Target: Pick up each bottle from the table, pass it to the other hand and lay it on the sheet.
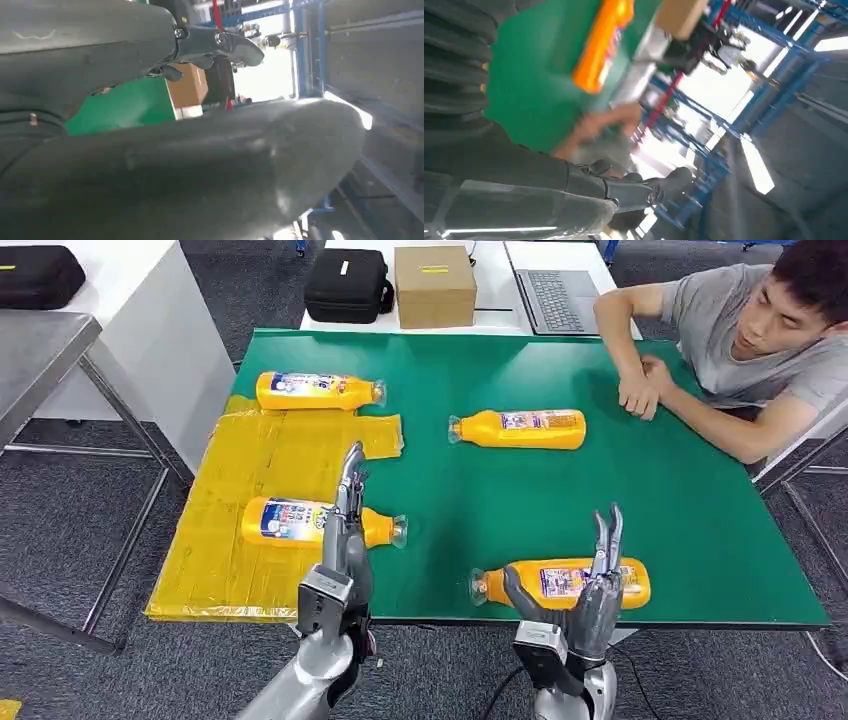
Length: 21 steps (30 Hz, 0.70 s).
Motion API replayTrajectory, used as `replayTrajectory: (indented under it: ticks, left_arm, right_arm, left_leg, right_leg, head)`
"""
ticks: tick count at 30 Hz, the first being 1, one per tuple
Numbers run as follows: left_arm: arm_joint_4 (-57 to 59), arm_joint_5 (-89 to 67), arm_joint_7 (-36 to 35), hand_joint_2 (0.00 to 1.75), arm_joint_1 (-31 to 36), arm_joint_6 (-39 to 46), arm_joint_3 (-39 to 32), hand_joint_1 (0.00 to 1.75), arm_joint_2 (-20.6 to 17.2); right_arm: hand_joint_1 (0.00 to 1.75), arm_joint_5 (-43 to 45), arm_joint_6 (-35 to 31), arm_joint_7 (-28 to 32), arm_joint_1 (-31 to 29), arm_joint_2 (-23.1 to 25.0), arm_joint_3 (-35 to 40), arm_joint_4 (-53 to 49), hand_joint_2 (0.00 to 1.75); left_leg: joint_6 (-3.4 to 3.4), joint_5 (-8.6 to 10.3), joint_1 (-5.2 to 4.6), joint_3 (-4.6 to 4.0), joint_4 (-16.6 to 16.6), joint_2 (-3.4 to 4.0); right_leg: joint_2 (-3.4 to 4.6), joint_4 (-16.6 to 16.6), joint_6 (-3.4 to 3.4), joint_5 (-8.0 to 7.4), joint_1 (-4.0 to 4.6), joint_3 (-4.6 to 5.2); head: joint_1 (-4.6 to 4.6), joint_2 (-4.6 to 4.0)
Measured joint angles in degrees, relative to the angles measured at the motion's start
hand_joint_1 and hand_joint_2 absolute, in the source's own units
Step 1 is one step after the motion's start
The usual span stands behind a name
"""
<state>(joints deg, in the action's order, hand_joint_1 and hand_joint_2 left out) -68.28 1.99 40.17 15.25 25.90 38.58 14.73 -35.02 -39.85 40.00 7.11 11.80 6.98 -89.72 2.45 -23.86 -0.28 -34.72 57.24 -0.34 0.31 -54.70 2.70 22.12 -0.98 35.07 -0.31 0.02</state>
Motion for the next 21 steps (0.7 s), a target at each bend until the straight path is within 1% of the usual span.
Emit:
replayTrajectory:
  ticks: [3, 4, 8, 10, 12, 14, 15, 16, 18, 19, 21]
  left_arm:
    - [-1.99, 0.24, 0.00, 1.75, -1.19, 0.04, -1.32, 0.00, 0.44]
    - [-2.40, 0.07, 0.00, 1.75, -1.33, -0.06, -1.51, 0.00, 0.46]
    - [-3.72, 1.64, 0.00, 1.75, -1.98, -4.95, -3.11, 0.00, 0.48]
    - [-4.00, 2.60, 0.00, 1.75, -2.11, -8.25, -4.31, 0.00, 0.61]
    - [-4.07, 3.56, 0.00, 1.75, -2.32, -11.79, -6.22, 0.00, 1.11]
    - [-4.11, 4.22, 0.00, 1.75, -2.41, -13.44, -7.39, 0.00, 1.44]
    - [-4.11, 4.50, 0.00, 1.75, -2.44, -14.34, -8.06, 0.00, 1.55]
    - [-4.00, 4.48, 0.00, 1.75, -2.44, -14.60, -8.44, 0.00, 1.57]
    - [-3.78, 4.46, 0.00, 1.75, -2.62, -14.97, -8.99, 0.00, 1.57]
    - [-3.78, 4.46, 0.00, 1.75, -2.74, -15.19, -9.23, 0.00, 1.60]
    - [-3.78, 3.96, 0.00, 1.75, -2.93, -15.82, -9.51, 0.00, 1.60]
  right_arm:
    - [0.00, 0.42, -0.02, 0.00, 0.18, 1.23, -3.16, -1.62, 0.00]
    - [0.00, 1.67, -0.04, 0.00, 0.12, 1.44, -4.04, -1.65, 1.75]
    - [0.00, 4.90, -0.09, -0.35, -0.22, 0.55, -5.43, 1.16, 1.75]
    - [0.00, 5.66, -0.07, -2.37, -0.76, -1.62, -4.59, 3.52, 1.75]
    - [0.00, 3.84, -0.09, -4.27, -1.18, -4.19, -3.61, 6.02, 1.75]
    - [0.00, 0.81, -0.09, -5.00, -1.30, -5.33, -3.48, 7.31, 1.75]
    - [0.00, -3.03, -0.09, -5.42, -1.36, -5.59, -3.76, 8.08, 1.75]
    - [0.00, -9.87, -0.09, -6.05, -1.39, -5.53, -4.59, 8.43, 1.75]
    - [0.00, -26.56, -0.13, -6.84, -1.50, -4.94, -8.10, 8.72, 1.75]
    - [0.00, -32.65, -0.13, -6.93, -1.61, -4.76, -9.77, 8.85, 1.75]
    - [0.00, -37.71, -0.15, -6.41, -1.81, -4.15, -12.41, 8.78, 1.75]
  left_leg:
    - [0.00, 0.00, 0.00, -0.01, 0.00, 0.00]
    - [0.00, 0.00, 0.00, -0.01, -0.01, 0.00]
    - [0.00, 0.00, 0.00, -0.01, -0.01, 0.00]
    - [0.01, 0.00, -0.01, -0.01, 0.00, -0.02]
    - [0.02, 0.01, -0.01, -0.02, 0.00, -0.03]
    - [0.02, 0.01, -0.02, -0.02, 0.00, -0.03]
    - [0.02, 0.01, -0.02, -0.01, 0.01, -0.02]
    - [0.01, 0.01, -0.02, 0.00, 0.01, -0.01]
    - [0.01, 0.00, 0.01, -0.01, 0.00, -0.01]
    - [0.01, 0.00, 0.01, -0.02, 0.00, -0.02]
    - [0.01, 0.00, 0.02, -0.03, 0.00, -0.04]
  right_leg:
    - [0.00, 0.00, 0.00, 0.00, 0.00, 0.00]
    - [0.00, 0.00, 0.00, 0.00, 0.00, -0.01]
    - [0.00, 0.00, 0.00, 0.00, 0.00, -0.01]
    - [0.00, 0.01, 0.00, -0.01, -0.01, -0.02]
    - [-0.01, 0.01, 0.01, -0.01, -0.01, -0.02]
    - [-0.01, 0.01, 0.02, -0.02, -0.02, -0.02]
    - [-0.01, 0.01, 0.02, -0.02, -0.01, -0.02]
    - [0.00, 0.01, 0.02, -0.02, -0.01, -0.01]
    - [-0.01, 0.01, 0.01, -0.01, 0.01, 0.00]
    - [-0.01, 0.00, 0.01, -0.01, 0.02, 0.00]
    - [-0.02, 0.00, 0.00, 0.00, 0.02, 0.00]
  head:
    - [-0.02, 0.00]
    - [-0.02, 0.00]
    - [-0.02, 0.00]
    - [-0.02, 0.00]
    - [0.02, 0.00]
    - [-0.02, 0.00]
    - [0.02, 0.00]
    - [-0.02, 0.00]
    - [-0.02, 0.00]
    - [0.00, -0.02]
    - [-0.02, 0.00]
